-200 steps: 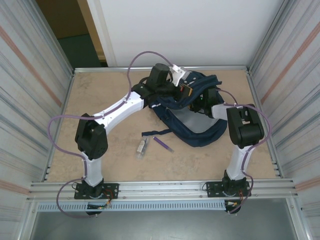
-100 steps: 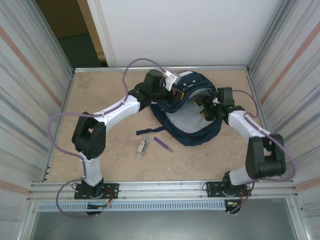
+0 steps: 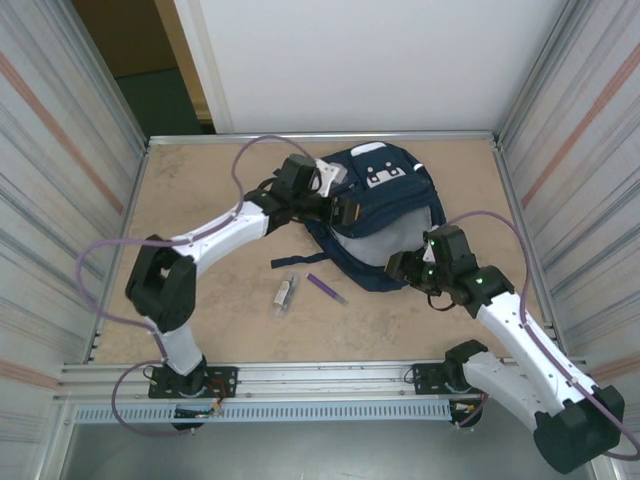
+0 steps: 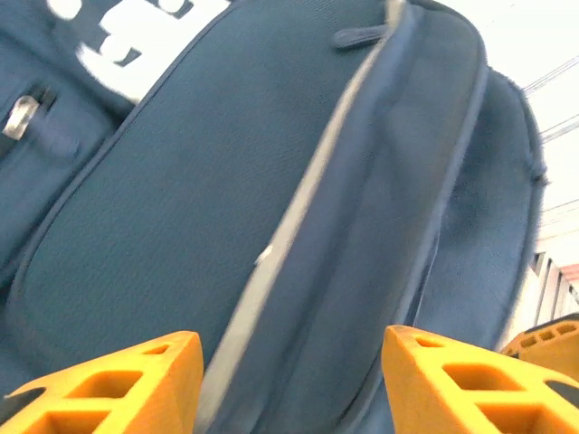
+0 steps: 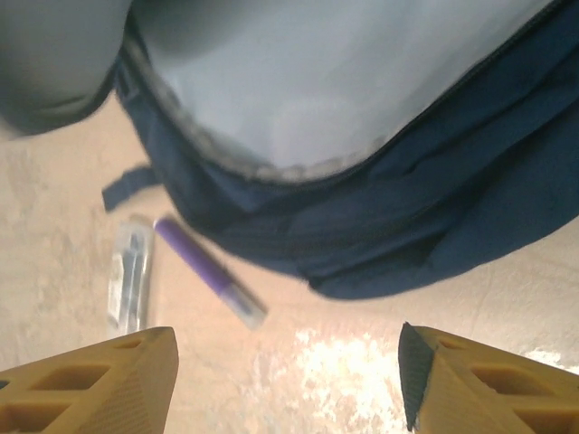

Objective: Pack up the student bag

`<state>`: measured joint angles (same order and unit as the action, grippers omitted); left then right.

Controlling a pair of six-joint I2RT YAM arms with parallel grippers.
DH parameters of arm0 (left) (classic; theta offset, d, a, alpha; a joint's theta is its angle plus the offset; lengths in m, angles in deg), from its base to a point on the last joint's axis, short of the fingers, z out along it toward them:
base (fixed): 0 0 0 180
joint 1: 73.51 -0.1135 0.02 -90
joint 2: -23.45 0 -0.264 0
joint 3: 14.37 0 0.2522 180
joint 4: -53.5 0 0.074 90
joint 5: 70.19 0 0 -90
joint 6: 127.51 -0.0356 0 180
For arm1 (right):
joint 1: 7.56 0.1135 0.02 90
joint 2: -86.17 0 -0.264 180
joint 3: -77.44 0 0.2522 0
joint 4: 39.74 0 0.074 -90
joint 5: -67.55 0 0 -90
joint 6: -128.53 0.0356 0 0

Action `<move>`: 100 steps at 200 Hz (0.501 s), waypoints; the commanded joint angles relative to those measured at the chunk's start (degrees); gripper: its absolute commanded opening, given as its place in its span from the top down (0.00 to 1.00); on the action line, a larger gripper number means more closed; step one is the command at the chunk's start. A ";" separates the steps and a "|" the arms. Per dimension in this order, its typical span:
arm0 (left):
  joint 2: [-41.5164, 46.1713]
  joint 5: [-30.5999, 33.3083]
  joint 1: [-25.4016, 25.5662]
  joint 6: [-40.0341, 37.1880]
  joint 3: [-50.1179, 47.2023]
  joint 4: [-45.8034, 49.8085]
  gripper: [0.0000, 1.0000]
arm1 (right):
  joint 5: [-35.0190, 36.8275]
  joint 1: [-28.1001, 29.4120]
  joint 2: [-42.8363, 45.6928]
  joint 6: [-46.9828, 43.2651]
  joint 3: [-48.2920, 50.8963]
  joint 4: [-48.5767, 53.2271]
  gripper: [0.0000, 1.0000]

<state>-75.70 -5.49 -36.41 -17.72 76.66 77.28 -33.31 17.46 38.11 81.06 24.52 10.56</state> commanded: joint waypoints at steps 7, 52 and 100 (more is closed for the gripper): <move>11.34 5.20 0.16 5.42 -8.80 8.57 0.38 | 3.54 5.40 -2.15 -5.60 -2.85 3.98 0.36; 22.48 18.81 3.14 7.37 -19.14 26.07 0.20 | 5.74 7.94 -5.91 -7.98 -7.02 -0.47 0.34; 18.90 28.51 5.68 14.86 -26.00 29.24 0.01 | 4.56 7.94 -11.82 -8.57 -9.45 -4.52 0.34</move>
<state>-53.97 15.71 -30.99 -8.04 53.04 102.22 -28.45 25.06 28.89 74.19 17.28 8.51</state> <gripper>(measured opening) 0.986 0.660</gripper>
